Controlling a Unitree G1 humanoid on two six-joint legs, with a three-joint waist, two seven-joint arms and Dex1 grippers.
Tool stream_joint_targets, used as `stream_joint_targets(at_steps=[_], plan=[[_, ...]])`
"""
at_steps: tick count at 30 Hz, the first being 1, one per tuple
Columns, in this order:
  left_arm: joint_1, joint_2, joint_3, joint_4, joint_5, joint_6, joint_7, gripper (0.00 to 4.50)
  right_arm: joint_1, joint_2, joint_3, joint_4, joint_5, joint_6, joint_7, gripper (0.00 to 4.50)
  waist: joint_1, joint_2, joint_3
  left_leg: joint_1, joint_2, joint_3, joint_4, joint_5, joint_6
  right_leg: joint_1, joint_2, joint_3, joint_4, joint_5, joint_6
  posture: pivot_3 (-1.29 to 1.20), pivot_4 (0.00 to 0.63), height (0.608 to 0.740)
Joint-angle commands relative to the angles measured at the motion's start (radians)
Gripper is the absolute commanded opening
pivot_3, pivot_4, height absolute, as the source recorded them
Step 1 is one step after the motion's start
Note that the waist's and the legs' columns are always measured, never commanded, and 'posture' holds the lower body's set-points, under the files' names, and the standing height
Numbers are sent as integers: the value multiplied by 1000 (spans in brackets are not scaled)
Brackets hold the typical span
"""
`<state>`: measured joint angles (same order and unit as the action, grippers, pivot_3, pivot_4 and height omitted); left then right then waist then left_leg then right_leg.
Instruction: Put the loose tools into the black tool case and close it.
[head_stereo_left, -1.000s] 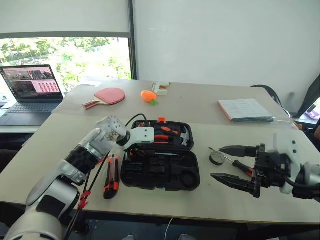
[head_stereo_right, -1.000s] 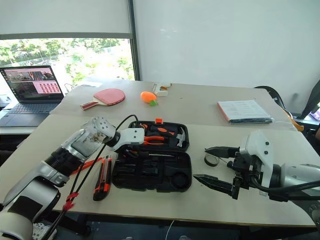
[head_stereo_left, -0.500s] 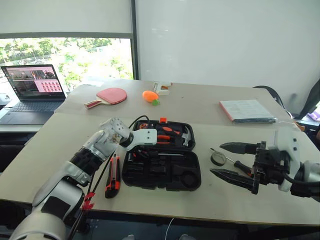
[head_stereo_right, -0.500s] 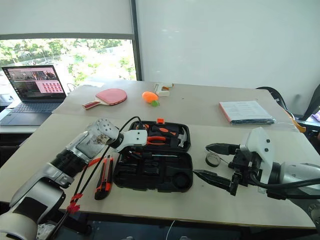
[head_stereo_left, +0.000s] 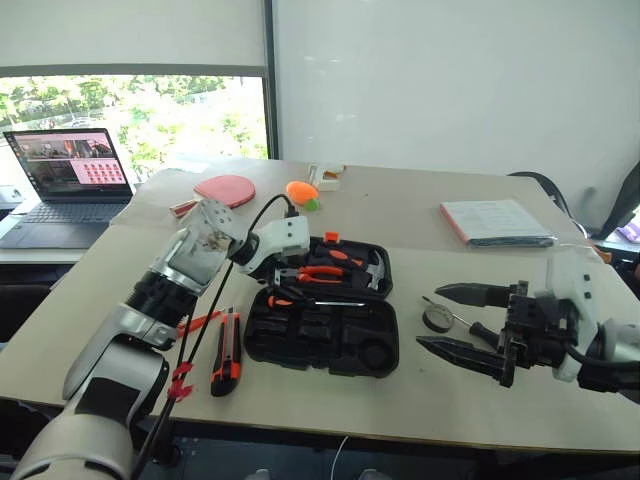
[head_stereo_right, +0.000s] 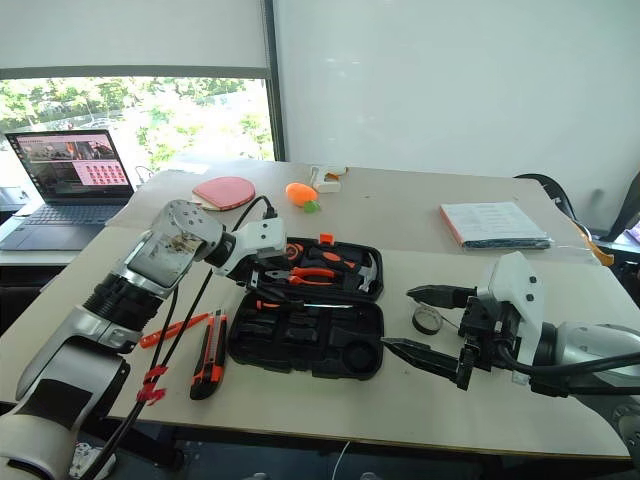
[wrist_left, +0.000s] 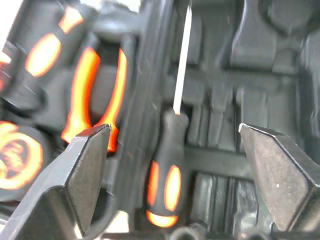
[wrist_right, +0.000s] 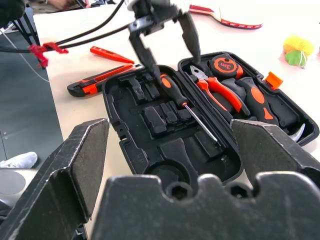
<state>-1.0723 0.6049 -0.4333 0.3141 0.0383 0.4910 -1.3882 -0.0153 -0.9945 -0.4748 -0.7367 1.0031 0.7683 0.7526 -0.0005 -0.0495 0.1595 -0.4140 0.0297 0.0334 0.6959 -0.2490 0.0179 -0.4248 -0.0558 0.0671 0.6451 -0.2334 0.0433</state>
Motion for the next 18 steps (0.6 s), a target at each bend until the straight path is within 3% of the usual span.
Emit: stream_joint_targets(at_steps=[1,3,8,18], plan=[[-30,-16,-10,29,37,-102,20,2562,-13,0,-10,-10,1,-17,-7,4500,0,0,0,0,0,0,0,0,0,0,0,0,0,0,0,0,150,737],[-23,-24,-36,60,70,-163,27,1668,-6,0,-11,-11,-8,-20,-4,4500,0,0,0,0,0,0,0,0,0,0,0,0,0,0,0,0,150,737],[-32,-62,-60,152,123,-241,65,26,9,6,-14,-15,-21,-23,-2,4500,1,0,0,0,0,0,0,0,0,0,0,0,0,0,0,0,150,737],[-4,-111,-100,225,201,-297,75,26,29,19,-20,-20,-29,-25,-6,4500,1,0,0,0,0,0,0,0,0,0,0,0,0,0,0,0,150,737]])
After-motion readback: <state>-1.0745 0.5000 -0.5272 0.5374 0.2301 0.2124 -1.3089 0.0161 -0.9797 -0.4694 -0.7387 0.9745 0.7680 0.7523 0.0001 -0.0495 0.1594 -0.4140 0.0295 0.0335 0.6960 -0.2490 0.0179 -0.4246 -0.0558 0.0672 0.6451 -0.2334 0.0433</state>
